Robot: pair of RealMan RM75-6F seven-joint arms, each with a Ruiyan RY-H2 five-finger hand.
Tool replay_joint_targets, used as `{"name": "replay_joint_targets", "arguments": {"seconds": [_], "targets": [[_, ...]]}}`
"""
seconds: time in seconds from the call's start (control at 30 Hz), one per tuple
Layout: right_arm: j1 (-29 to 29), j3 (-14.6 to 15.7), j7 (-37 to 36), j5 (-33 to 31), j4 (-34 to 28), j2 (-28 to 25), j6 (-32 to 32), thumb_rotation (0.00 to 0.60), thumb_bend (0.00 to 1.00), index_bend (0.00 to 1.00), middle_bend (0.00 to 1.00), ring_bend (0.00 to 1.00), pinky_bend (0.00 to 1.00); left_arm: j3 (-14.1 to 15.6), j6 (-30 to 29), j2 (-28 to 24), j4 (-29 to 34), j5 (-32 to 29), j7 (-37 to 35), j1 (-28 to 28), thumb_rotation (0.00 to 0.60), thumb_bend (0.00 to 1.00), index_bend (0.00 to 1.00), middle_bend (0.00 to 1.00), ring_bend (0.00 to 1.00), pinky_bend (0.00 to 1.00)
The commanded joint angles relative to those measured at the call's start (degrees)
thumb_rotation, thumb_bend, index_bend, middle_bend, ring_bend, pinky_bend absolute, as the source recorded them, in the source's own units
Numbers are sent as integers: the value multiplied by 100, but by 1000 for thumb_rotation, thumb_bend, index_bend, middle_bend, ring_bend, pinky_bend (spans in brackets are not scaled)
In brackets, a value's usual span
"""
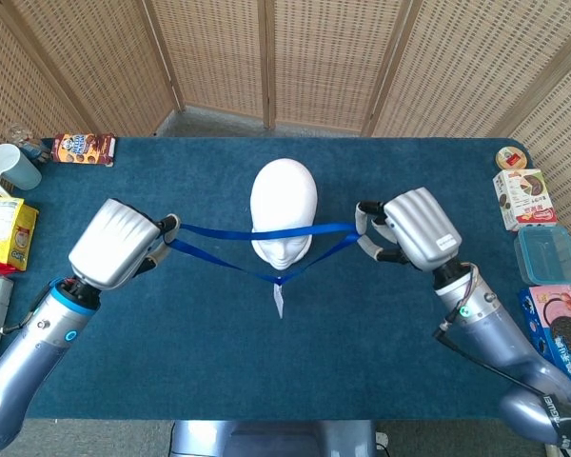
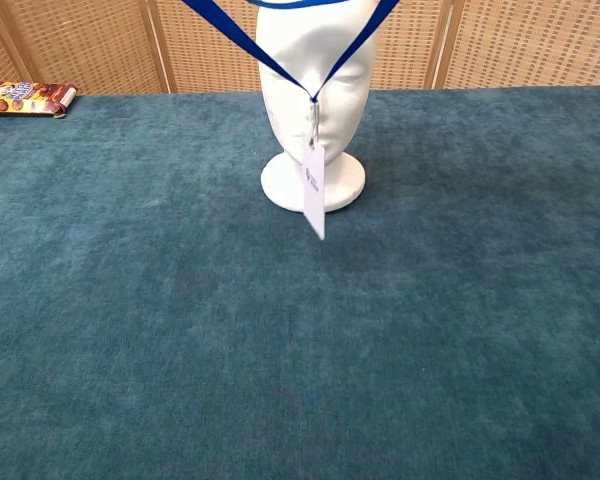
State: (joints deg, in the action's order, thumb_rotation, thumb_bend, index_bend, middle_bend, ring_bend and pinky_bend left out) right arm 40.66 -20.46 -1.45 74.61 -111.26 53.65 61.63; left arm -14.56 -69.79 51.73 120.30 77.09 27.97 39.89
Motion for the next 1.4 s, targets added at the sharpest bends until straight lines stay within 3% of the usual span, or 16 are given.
{"name": "replay_joint_targets", "arguments": {"seconds": [0.03, 0.67, 1.4], "targets": [[72, -52, -21, -77, 101, 33, -63, 600, 458, 738, 1000, 1000, 1000, -95, 13, 54, -23, -109, 67, 70, 600, 380, 625, 1000, 1000, 1000], [495, -401, 0, -541, 571, 138, -279, 600, 459, 744, 1000, 1000, 1000, -440, -302, 452, -369, -429, 601, 281, 600, 384, 626, 1000, 1000, 1000], [1365, -601, 135, -1122, 1969, 887, -805, 600, 457, 753, 1000, 1000, 1000, -705, -328, 1268, -1429, -961, 1198, 875, 600, 383, 625, 1000, 1000, 1000]]}}
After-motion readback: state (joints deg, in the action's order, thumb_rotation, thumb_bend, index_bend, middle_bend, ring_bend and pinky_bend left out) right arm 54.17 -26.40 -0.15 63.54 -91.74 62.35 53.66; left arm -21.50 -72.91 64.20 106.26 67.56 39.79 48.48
